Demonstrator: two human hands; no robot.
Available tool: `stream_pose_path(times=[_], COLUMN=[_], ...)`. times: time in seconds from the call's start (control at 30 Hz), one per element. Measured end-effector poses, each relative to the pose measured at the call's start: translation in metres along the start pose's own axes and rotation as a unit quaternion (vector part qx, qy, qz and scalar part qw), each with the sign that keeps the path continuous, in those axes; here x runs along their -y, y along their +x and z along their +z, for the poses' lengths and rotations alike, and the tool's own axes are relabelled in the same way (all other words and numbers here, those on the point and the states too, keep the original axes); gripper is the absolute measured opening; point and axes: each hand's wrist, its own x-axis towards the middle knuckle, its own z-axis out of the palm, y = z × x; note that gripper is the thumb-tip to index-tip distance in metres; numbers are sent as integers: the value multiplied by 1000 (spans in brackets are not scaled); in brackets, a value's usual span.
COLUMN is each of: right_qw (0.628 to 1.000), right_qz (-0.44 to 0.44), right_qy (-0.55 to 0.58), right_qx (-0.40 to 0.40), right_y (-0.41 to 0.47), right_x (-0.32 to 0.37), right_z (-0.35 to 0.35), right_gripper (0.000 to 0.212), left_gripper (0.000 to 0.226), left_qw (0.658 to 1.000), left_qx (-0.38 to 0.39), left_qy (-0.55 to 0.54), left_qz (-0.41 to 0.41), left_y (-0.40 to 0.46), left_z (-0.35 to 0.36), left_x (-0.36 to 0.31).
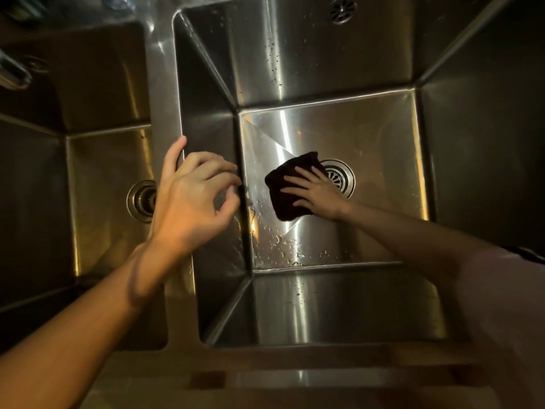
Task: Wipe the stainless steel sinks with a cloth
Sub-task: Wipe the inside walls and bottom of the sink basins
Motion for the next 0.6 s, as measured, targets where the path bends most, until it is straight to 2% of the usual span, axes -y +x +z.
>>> stream_pose_path(times=[0.1,0.3,0.4,0.6], right_qw=[1000,996,998,998], right_qz=[22,83,60,-61], right_qy=[16,27,16,1], right_qx=[-15,-13,-19,1], right_y=[14,69,62,10], right_x=[-6,31,45,26], right_z=[-10,-21,-10,11], right_gripper=[46,48,47,44], left_gripper=[27,27,26,26], left_qw=[1000,1000,1000,1000], left_qx=[-8,-7,-1,-4], left_qy=[-1,5,9,6], left_qz=[-5,1,1,1], left_y=[0,-1,-1,-2], left_z=[0,1,0,1], left_x=[0,-1,-1,2])
